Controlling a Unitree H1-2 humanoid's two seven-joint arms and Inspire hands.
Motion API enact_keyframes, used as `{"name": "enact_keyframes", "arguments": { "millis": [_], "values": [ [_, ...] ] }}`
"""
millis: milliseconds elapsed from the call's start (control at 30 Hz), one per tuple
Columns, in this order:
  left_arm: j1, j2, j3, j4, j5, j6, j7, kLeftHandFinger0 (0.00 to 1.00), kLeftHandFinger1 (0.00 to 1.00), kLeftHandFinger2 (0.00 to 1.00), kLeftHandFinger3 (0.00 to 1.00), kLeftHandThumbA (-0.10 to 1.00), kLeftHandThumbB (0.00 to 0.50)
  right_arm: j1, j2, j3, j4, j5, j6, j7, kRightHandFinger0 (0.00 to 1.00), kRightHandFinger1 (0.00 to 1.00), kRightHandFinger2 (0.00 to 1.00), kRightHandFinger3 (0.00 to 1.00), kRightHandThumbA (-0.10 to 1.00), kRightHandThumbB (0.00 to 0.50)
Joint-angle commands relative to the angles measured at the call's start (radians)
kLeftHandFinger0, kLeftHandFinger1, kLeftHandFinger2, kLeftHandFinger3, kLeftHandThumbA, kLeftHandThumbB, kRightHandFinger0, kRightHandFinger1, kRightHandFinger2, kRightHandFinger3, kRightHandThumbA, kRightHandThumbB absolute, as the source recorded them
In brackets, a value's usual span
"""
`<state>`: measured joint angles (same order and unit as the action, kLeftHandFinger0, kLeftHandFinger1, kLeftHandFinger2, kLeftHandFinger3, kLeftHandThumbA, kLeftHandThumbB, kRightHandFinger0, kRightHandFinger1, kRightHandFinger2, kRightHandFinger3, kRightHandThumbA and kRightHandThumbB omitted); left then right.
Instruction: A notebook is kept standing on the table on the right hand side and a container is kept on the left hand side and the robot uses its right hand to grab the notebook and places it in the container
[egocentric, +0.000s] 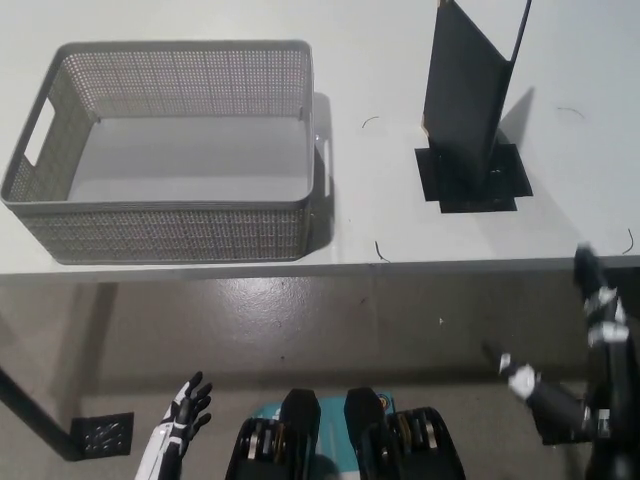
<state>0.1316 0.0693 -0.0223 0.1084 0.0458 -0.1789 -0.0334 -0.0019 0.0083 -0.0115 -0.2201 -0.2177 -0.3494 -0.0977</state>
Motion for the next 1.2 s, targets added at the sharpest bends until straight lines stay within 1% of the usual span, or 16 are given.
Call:
{"name": "enact_keyframes", "arguments": {
  "millis": [0,33,200,267,333,433,567,667,700,767,800,867,967,1033,1067,1167],
  "values": [
    [0.0,0.009,-0.011,-0.031,0.029,-0.044,0.002,1.0,1.0,1.0,1.0,1.0,0.241,-0.123,0.003,-0.021,-0.006,0.014,0.08,-0.009,1.0,1.0,1.0,1.0,0.92,0.283],
    [0.002,0.009,-0.008,-0.035,0.032,-0.041,0.006,1.0,1.0,1.0,1.0,1.0,0.247,-0.162,0.003,-0.026,0.016,-0.002,0.103,-0.013,1.0,1.0,1.0,1.0,0.92,0.277],
    [0.006,0.01,-0.007,-0.027,0.026,-0.054,-0.003,1.0,1.0,1.0,1.0,1.0,0.24,-0.317,-0.002,-0.055,0.151,0.053,0.193,-0.007,1.0,1.0,1.0,1.0,0.96,0.317],
    [0.008,0.007,-0.007,-0.023,0.029,-0.061,0.002,1.0,1.0,1.0,1.0,1.0,0.242,-0.387,-0.011,-0.076,0.252,0.088,0.211,-0.005,1.0,1.0,1.0,1.0,0.99,0.289],
    [0.009,0.007,-0.005,-0.027,0.032,-0.057,0.004,1.0,1.0,1.0,1.0,1.0,0.245,-0.446,-0.018,-0.091,0.349,0.107,0.19,-0.01,1.0,1.0,1.0,1.0,0.99,0.257],
    [0.009,0.008,-0.006,-0.02,0.035,-0.068,0.004,1.0,1.0,1.0,1.0,1.0,0.236,-0.543,-0.025,-0.122,0.507,0.151,0.162,-0.009,1.0,1.0,1.0,1.0,1.0,0.289],
    [0.01,0.005,-0.008,0.0,0.035,-0.094,0.005,1.0,1.0,1.0,1.0,1.0,0.223,-0.619,-0.03,-0.144,0.642,0.164,0.125,-0.022,1.0,1.0,1.0,1.0,1.0,0.272],
    [0.017,0.0,-0.008,-0.008,0.041,-0.089,0.01,1.0,1.0,1.0,1.0,1.0,0.227,-0.69,-0.041,-0.161,0.754,0.178,0.115,-0.032,1.0,1.0,1.0,1.0,1.0,0.319],
    [0.017,0.0,-0.008,-0.008,0.041,-0.089,0.01,1.0,1.0,1.0,1.0,1.0,0.227,-0.691,-0.041,-0.162,0.757,0.178,0.112,-0.032,1.0,1.0,1.0,1.0,1.0,0.319],
    [0.018,0.0,-0.006,-0.013,0.034,-0.08,0.006,1.0,1.0,1.0,1.0,1.0,0.239,-0.743,-0.05,-0.178,0.825,0.189,0.125,-0.044,1.0,1.0,1.0,1.0,1.0,0.365],
    [0.02,0.001,-0.006,-0.015,0.033,-0.079,0.004,1.0,1.0,1.0,1.0,1.0,0.24,-0.754,-0.054,-0.18,0.843,0.188,0.129,-0.047,1.0,1.0,1.0,1.0,1.0,0.371],
    [0.022,0.001,-0.006,-0.02,0.034,-0.076,0.003,1.0,1.0,1.0,1.0,1.0,0.246,-0.788,-0.066,-0.189,0.899,0.198,0.135,-0.048,1.0,1.0,1.0,1.0,1.0,0.35],
    [0.035,0.002,-0.011,-0.018,0.033,-0.082,-0.001,1.0,1.0,1.0,1.0,1.0,0.231,-0.839,-0.089,-0.192,1.006,0.199,0.125,-0.058,1.0,1.0,1.0,1.0,1.0,0.376],
    [0.035,0.003,-0.014,-0.018,0.028,-0.083,-0.008,1.0,1.0,1.0,1.0,1.0,0.226,-0.9,-0.101,-0.189,1.097,0.194,0.128,-0.073,1.0,1.0,1.0,1.0,1.0,0.446],
    [0.038,-0.002,-0.012,-0.02,0.023,-0.074,-0.006,1.0,1.0,1.0,1.0,1.0,0.234,-0.942,-0.106,-0.187,1.158,0.195,0.125,-0.08,1.0,1.0,1.0,1.0,1.0,0.463],
    [0.045,-0.005,-0.014,-0.019,0.017,-0.077,-0.009,1.0,1.0,1.0,1.0,1.0,0.239,-1.008,-0.112,-0.195,1.274,0.22,0.104,-0.072,1.0,1.0,1.0,1.0,1.0,0.458]
  ]
}}
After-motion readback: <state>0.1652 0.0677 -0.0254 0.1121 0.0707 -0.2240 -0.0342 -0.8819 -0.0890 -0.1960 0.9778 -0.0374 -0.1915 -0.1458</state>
